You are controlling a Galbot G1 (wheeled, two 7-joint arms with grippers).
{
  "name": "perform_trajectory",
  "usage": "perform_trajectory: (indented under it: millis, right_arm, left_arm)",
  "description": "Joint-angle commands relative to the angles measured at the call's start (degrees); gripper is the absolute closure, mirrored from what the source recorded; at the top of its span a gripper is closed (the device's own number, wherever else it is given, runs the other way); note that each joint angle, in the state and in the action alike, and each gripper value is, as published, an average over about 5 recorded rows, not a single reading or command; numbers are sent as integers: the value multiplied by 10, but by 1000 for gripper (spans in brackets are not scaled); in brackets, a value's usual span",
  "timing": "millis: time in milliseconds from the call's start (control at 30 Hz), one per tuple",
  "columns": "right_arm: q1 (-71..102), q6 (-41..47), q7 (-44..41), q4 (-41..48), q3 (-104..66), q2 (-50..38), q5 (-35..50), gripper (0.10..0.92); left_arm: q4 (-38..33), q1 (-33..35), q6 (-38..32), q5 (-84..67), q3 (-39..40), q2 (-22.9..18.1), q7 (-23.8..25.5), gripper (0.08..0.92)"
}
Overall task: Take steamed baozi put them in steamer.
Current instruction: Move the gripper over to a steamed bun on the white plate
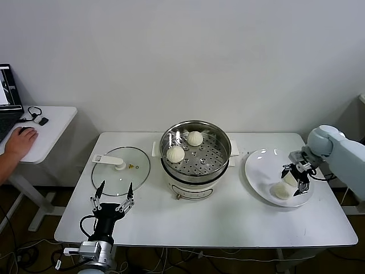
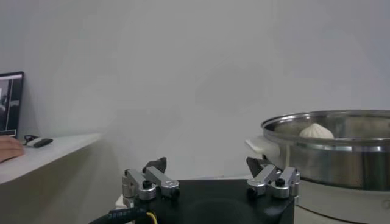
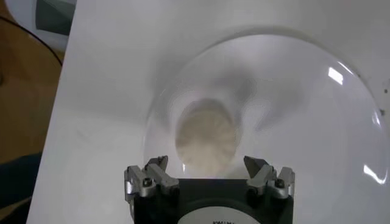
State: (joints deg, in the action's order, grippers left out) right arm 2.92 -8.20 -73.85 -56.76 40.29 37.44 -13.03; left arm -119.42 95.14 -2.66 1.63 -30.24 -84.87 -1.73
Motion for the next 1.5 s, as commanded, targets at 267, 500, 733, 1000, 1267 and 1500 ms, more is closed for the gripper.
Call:
perform_trajectory:
  millis: [267,500,733,1000,1267,1500]
  right_arm:
    - [24,-3,5,17,-22,23,-19,203]
    - [28,-3,7,22,-26,30,-25,203]
    - [30,-3,6,24,-30,33,-28,203]
    - [36,-2,3,22,-34,30,-28,251]
    - [35,-1,2,20,-36,30,-25,331]
    - [25,2,0,0,-31,15,-12,352]
  left_arm:
    - [3,-1,1,0,-3,1,0,177]
    - [4,-3,2,0,-2,0,-1,177]
    - [6,-3,1,-1,-2,0,-1,177]
    - [6,-4,2,-1,-2,0,-1,177]
    - [5,-4,2,-1,-2,0,-1,177]
    - [5,-4,2,-2,-2,-1,-2,177]
